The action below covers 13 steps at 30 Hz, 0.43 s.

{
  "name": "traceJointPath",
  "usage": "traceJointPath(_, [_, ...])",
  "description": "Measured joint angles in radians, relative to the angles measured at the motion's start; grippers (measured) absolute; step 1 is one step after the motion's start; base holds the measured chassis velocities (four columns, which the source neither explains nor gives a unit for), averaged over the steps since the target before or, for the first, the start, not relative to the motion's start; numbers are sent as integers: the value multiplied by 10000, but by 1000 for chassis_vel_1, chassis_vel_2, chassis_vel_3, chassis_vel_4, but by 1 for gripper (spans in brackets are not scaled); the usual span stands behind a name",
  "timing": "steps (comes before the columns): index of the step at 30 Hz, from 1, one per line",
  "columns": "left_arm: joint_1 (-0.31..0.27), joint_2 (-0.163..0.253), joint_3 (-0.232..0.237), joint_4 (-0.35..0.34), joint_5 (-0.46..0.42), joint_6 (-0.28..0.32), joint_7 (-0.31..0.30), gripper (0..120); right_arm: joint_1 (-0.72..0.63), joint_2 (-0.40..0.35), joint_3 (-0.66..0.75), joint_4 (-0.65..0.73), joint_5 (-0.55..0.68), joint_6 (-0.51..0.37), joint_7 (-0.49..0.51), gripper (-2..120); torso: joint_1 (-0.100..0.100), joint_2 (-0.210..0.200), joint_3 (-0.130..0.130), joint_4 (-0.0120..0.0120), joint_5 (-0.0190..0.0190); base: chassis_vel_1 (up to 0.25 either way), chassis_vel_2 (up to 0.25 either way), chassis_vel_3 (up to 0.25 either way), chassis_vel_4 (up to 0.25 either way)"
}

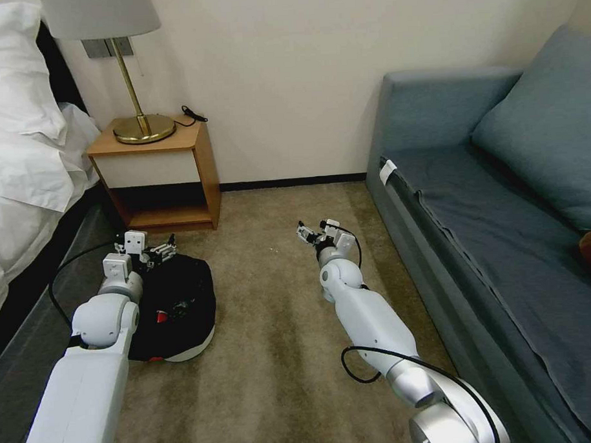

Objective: Pick up the trash bin, then pick up the garbage on the floor and place it into the trash bin.

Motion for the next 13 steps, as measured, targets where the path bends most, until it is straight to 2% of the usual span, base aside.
traceJointPath(13, [6, 3, -7, -1, -7, 7, -8, 100, 12, -1, -14, 6, 11, -16, -1, 100, 0, 0, 0, 0, 0, 0, 0, 0, 0])
